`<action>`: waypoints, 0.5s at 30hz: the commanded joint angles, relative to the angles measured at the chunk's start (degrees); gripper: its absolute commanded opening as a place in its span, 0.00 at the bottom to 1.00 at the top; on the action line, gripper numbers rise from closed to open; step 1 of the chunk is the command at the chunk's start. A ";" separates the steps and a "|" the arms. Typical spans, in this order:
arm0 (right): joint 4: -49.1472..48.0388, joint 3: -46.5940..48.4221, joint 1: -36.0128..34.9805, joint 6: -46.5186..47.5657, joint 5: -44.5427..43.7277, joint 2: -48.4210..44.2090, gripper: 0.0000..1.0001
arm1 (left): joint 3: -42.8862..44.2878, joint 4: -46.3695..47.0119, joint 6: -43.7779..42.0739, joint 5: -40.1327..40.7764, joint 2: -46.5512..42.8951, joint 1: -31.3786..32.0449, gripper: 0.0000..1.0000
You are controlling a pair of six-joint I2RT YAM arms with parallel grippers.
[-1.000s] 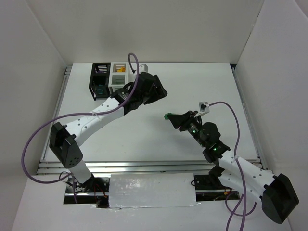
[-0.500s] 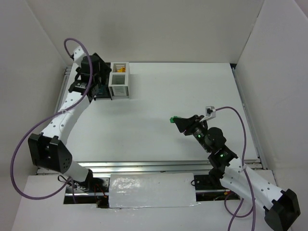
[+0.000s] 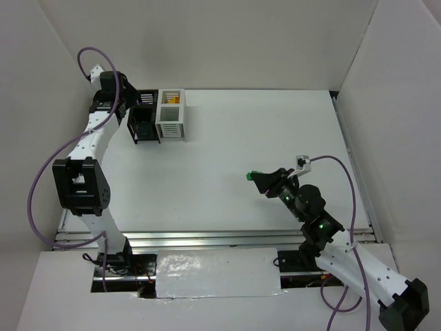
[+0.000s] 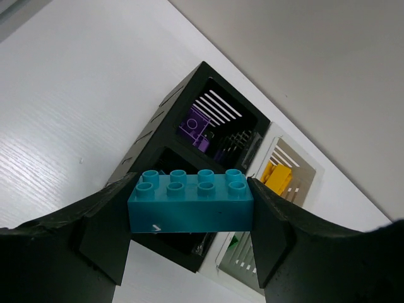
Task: Sort the legos into containers by color
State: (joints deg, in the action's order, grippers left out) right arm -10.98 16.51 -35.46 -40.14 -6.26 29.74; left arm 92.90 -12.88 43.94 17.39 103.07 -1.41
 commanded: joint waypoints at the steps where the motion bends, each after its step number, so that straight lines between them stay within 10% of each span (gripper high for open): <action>1: 0.26 -0.25 0.22 0.59 -0.77 -1.17 0.00 | 2.11 2.95 0.53 -3.59 0.20 -0.44 0.20; 15: -0.53 -0.34 0.31 -0.29 -0.07 0.94 0.00 | -3.78 6.21 2.02 -7.98 2.75 -0.70 0.34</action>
State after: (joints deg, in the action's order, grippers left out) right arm -10.50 16.43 -35.46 -40.40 -6.24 30.48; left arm 88.60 -9.76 45.30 11.16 104.90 -2.11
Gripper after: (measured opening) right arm 0.440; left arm 0.762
